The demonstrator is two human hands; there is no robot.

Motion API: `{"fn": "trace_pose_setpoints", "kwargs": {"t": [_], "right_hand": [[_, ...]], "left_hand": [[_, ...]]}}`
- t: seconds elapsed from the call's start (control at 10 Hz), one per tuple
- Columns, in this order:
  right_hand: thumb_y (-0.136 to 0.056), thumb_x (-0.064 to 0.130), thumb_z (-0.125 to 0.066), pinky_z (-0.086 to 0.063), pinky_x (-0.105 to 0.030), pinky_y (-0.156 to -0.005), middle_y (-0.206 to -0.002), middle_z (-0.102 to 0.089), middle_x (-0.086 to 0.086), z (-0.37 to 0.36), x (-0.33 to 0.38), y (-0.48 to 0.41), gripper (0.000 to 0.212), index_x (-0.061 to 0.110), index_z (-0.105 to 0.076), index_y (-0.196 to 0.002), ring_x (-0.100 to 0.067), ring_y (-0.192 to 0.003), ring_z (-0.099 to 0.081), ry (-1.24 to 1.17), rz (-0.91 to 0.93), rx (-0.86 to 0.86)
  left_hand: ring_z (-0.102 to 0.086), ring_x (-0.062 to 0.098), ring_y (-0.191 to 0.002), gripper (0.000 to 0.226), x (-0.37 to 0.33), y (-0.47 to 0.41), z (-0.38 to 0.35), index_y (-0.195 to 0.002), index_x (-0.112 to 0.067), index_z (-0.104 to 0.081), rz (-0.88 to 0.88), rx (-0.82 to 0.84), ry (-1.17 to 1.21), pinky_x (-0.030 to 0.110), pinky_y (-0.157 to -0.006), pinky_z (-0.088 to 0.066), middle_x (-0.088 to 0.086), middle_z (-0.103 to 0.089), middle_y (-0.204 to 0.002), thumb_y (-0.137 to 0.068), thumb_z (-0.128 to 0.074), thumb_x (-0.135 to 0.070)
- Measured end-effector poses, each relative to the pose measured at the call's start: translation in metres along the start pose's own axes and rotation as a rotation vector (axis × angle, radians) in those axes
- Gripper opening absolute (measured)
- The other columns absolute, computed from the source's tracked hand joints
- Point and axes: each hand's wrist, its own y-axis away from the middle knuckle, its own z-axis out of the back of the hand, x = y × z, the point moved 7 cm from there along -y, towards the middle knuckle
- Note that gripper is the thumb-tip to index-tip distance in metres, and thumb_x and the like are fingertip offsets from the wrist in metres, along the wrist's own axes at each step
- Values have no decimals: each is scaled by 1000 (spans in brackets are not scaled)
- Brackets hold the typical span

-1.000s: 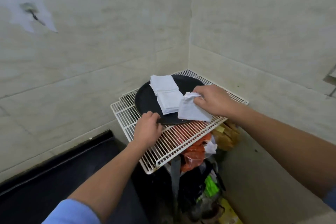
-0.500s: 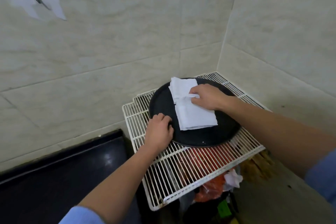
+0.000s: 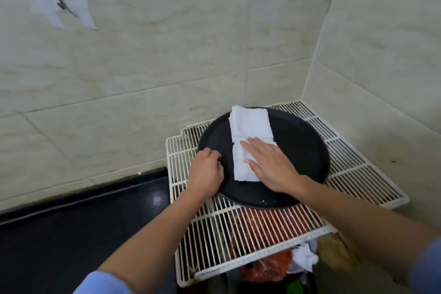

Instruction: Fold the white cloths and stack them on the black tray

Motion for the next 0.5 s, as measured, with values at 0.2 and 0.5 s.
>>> {"fn": "trace_pose_setpoints", "kwargs": {"t": [0.2,0.5], "right_hand": [[-87,47,3,-7,-35,-119,-162,-5,4,-11,-8,6,67,31,4,-152,-12,-148,0,75,21,8],[-99,46,-36,-18,-40,-119,-160,-16,6,13,-18,4,57,35,-16,-151,-14,-146,-15,-246,-41,76]], "left_hand": [[-50,24,-98,28,-5,0,-11,-112,-11,-60,8,2,-114,37,-89,-41,7,-54,-110,-91,-46,-24],[-48,22,-102,29,-1,3,-13,-117,-15,-55,-1,15,-136,35,-93,-38,3,-51,-115,-93,-46,-28]]}}
